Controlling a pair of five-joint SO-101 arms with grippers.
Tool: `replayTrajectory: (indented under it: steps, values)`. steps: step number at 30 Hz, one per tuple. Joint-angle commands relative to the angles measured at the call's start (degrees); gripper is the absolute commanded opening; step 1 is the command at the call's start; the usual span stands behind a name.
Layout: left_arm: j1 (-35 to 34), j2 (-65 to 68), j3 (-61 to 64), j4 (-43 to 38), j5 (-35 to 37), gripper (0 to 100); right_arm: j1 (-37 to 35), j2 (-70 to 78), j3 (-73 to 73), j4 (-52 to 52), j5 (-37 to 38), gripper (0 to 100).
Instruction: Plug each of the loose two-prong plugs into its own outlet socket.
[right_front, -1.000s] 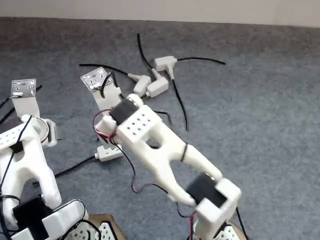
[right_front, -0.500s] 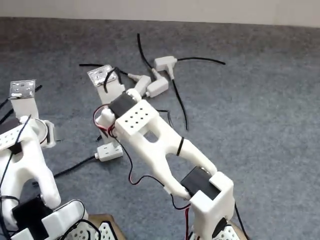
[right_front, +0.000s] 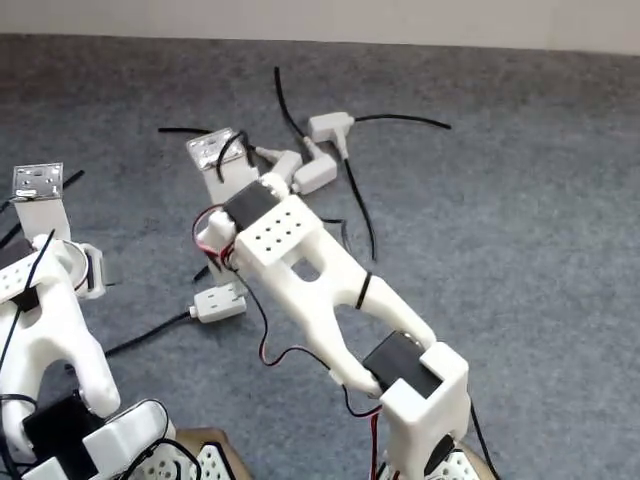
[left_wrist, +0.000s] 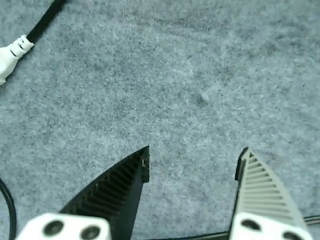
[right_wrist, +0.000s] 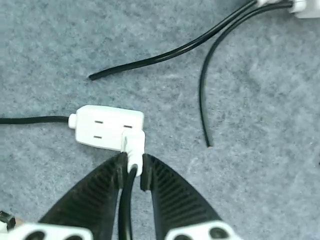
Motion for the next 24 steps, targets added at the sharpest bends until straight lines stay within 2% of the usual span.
replayTrajectory:
  steps: [1,16,24]
  values:
    - [-0.5,-0.7,-0.7,-0.9,-0.6,29,-1.0,-0.7,-2.4,0.4,-0.7,0.7]
    - [-0.7,-0.7,-0.7,-0.6,-0.6,29,-1.2,2.4,-2.4,-0.9,-0.2,0.7]
    - [-3.8,-0.8,-0.7,-0.7,-3.1,29,-1.4,5.3,-2.9,-2.6,-0.2,0.7]
